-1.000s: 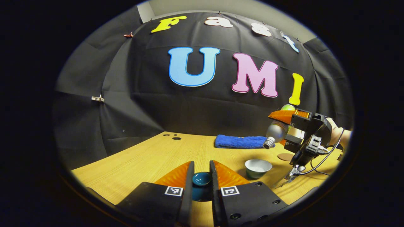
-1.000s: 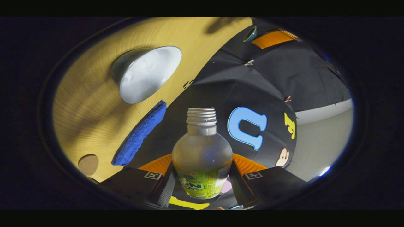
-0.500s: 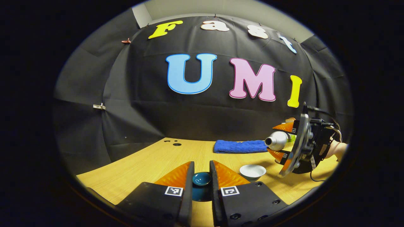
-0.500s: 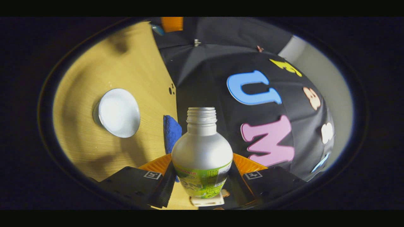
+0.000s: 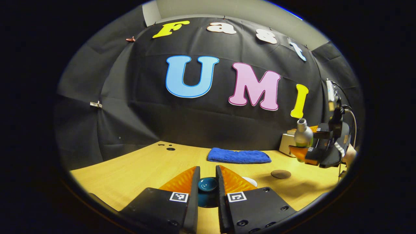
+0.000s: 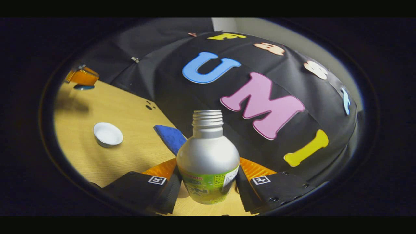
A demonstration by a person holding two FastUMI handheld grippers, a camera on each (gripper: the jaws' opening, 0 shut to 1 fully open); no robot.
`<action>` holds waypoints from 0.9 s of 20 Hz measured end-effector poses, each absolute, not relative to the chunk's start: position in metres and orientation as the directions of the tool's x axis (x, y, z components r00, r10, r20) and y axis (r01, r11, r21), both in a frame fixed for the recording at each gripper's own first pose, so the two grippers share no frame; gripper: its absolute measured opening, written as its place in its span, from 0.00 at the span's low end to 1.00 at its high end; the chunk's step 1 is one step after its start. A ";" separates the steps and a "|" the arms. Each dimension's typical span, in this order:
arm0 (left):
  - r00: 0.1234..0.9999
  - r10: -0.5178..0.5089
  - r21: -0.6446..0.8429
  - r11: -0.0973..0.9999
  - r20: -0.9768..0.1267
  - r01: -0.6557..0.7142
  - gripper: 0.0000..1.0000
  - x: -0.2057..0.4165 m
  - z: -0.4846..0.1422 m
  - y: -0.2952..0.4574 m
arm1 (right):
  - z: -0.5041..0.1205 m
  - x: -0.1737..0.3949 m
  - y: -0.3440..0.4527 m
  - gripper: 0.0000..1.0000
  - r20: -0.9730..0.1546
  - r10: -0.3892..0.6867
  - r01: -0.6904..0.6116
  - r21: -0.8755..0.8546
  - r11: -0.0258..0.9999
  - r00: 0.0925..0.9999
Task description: Open the teacup lid with one hand, grasp the water bottle and pour water into the teacup with the other hand; after pouring, place the water bottle on the coaster and then close the teacup lid.
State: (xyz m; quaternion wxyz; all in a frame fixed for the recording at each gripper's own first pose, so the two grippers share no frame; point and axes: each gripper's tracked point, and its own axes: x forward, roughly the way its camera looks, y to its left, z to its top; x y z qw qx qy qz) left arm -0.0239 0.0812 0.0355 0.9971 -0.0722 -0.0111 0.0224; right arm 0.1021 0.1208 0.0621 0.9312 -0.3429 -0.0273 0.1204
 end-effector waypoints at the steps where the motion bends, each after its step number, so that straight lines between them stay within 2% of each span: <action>1: 0.999 0.047 -0.151 0.988 0.019 -0.043 0.29 -0.018 0.035 0.078 | 0.069 0.100 0.115 0.80 -0.023 0.246 -0.210 -0.602 0.770 0.969; 6: 1.000 0.011 -0.130 0.991 0.023 -0.008 0.29 0.004 0.036 0.055 | 0.088 0.084 0.084 0.80 0.023 0.247 -0.229 -0.300 0.926 0.969; 8: 0.999 -0.006 -0.103 0.995 0.043 0.010 0.29 0.012 0.042 0.047 | 0.088 0.090 0.072 0.80 0.040 0.233 -0.223 -0.171 0.960 0.972; 10: 0.998 -0.006 -0.059 0.998 0.070 0.010 0.29 0.022 0.046 0.043 | 0.079 0.099 0.074 0.79 0.036 0.269 -0.266 -0.056 0.962 0.963; 14: 0.996 -0.004 -0.011 1.000 0.087 0.005 0.30 0.047 0.043 0.043 | 0.056 0.134 0.064 0.80 0.020 0.266 -0.266 -0.005 0.964 0.964; 18: 0.991 -0.043 -0.006 0.999 0.124 0.044 0.30 0.059 0.048 0.037 | 0.023 0.161 0.067 0.80 -0.021 0.269 -0.268 0.049 0.962 0.963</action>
